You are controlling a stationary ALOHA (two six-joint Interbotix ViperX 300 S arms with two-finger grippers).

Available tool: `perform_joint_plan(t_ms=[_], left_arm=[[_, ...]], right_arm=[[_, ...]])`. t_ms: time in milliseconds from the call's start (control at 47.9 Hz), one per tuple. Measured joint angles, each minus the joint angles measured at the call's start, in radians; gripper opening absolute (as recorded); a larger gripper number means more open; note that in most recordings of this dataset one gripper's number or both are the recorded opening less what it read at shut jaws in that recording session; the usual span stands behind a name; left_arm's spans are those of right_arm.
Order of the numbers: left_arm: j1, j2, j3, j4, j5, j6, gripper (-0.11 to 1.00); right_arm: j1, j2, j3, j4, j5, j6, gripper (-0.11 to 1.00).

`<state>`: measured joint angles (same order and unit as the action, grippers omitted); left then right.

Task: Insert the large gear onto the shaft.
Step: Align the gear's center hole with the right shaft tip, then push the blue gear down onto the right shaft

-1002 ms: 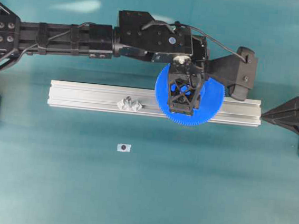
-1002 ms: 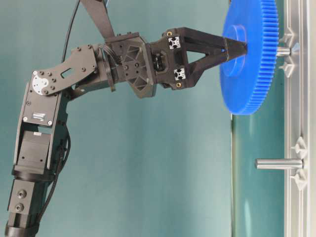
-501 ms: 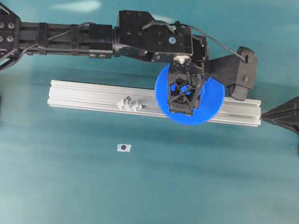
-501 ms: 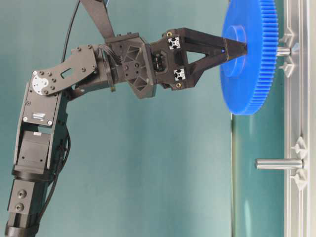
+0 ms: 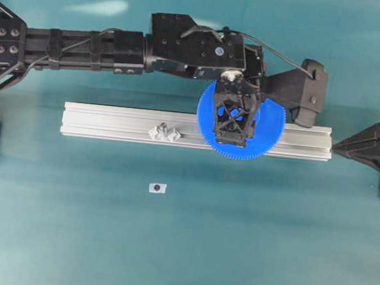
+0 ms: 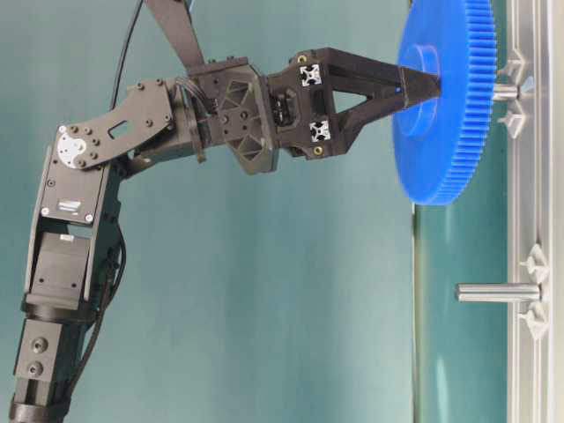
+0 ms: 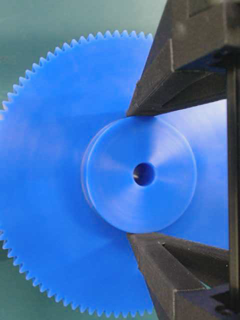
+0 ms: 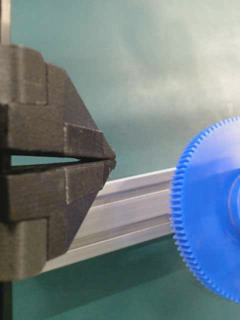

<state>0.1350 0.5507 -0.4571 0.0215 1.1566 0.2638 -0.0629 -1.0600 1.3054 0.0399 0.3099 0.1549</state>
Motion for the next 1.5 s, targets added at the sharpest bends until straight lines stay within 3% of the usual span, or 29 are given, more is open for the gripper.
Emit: perform_joint_plan(t_ms=[543, 689, 1169, 1503], left_arm=[[0.0, 0.0, -0.002, -0.002, 0.003, -0.006, 0.77], [0.0, 0.0, -0.003, -0.002, 0.003, -0.009, 0.88], [-0.005, 0.0, -0.012, 0.0, 0.012, -0.011, 0.86], [-0.057, 0.0, -0.037, 0.0, 0.051, -0.02, 0.86]], right_arm=[[0.0, 0.0, 0.0, 0.0, -0.002, 0.0, 0.05], [0.0, 0.0, 0.002, 0.0, 0.0, 0.0, 0.05], [0.0, 0.002, 0.0, 0.0, 0.0, 0.0, 0.05], [0.0, 0.0, 0.002, 0.0, -0.002, 0.0, 0.05]])
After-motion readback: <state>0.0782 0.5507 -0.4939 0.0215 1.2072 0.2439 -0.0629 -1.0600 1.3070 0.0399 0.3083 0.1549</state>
